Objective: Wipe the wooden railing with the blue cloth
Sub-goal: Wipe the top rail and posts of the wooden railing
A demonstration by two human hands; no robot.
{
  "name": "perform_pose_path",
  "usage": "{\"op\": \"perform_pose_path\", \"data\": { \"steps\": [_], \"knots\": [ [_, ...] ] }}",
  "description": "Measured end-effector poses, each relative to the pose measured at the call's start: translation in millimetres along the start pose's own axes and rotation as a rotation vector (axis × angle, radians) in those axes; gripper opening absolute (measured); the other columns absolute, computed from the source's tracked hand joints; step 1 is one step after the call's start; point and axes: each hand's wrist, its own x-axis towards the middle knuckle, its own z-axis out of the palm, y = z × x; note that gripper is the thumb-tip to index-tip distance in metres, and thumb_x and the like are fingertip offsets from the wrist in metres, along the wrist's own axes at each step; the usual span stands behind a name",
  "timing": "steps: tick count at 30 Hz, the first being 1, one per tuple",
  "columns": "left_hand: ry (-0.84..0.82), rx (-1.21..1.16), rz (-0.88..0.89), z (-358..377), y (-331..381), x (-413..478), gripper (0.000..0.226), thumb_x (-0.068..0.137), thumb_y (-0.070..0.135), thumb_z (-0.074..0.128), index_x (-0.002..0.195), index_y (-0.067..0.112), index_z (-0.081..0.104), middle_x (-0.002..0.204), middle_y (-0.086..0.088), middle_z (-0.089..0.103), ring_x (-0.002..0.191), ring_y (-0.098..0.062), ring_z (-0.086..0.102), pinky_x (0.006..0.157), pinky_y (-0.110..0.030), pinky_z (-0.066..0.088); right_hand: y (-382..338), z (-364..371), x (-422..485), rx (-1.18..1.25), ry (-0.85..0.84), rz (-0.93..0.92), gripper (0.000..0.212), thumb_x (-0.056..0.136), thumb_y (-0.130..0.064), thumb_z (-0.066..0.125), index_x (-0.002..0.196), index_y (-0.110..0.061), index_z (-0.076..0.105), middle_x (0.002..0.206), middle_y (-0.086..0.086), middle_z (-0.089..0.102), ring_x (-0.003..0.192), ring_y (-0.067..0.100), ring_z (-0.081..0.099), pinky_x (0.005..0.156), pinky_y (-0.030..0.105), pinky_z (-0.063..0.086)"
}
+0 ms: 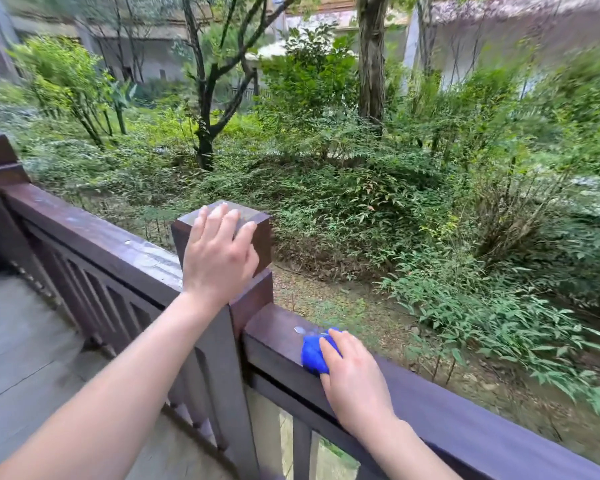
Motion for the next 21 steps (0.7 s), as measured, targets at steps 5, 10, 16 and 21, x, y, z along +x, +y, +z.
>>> {"op": "perform_pose_path", "data": {
  "steps": [5, 10, 16, 21],
  "knots": [
    [0.170, -0.060, 0.014, 10.0, -6.8, 0.6, 0.023, 0.093, 0.016, 0.056, 0.107, 0.014, 0.074, 0.111, -0.009, 0.074, 0.102, -0.031, 0.068, 0.093, -0.044, 0.053, 25.5, -3.1, 3.2, -0.033, 0.046, 0.016, 0.038, 0.073, -0.018, 0.063, 0.110, -0.011, 0.064, 0.121, 0.010, 0.063, 0.111, 0.032, 0.058, 0.098, 0.037, 0.047],
    [0.279, -0.089, -0.030, 16.3, -2.8, 1.0, 0.022, 0.092, 0.012, 0.057, 0.100, 0.015, 0.076, 0.106, -0.006, 0.075, 0.098, -0.028, 0.070, 0.088, -0.042, 0.055, -2.3, 1.9, 31.1, 0.009, 0.044, 0.098, 0.034, 0.084, -0.020, 0.052, 0.115, -0.009, 0.060, 0.127, 0.013, 0.057, 0.115, 0.033, 0.050, 0.101, 0.037, 0.040],
    [0.362, -0.114, -0.089, 24.8, -1.6, -2.4, 0.018, 0.090, 0.011, 0.061, 0.100, 0.012, 0.075, 0.101, -0.008, 0.073, 0.093, -0.029, 0.066, 0.086, -0.042, 0.053, 15.3, 10.8, 3.6, 0.007, 0.068, -0.076, 0.039, 0.068, -0.015, 0.068, 0.107, -0.010, 0.066, 0.118, 0.013, 0.065, 0.107, 0.033, 0.061, 0.094, 0.041, 0.051],
    [0.377, -0.110, -0.088, 22.6, 0.2, -1.2, 0.017, 0.088, 0.011, 0.062, 0.098, 0.012, 0.076, 0.100, -0.009, 0.073, 0.092, -0.029, 0.065, 0.085, -0.042, 0.053, -19.1, 11.1, 57.1, 0.012, 0.049, 0.090, 0.031, 0.086, -0.021, 0.048, 0.114, -0.010, 0.056, 0.128, 0.011, 0.053, 0.116, 0.031, 0.045, 0.101, 0.038, 0.036]
  ]
}}
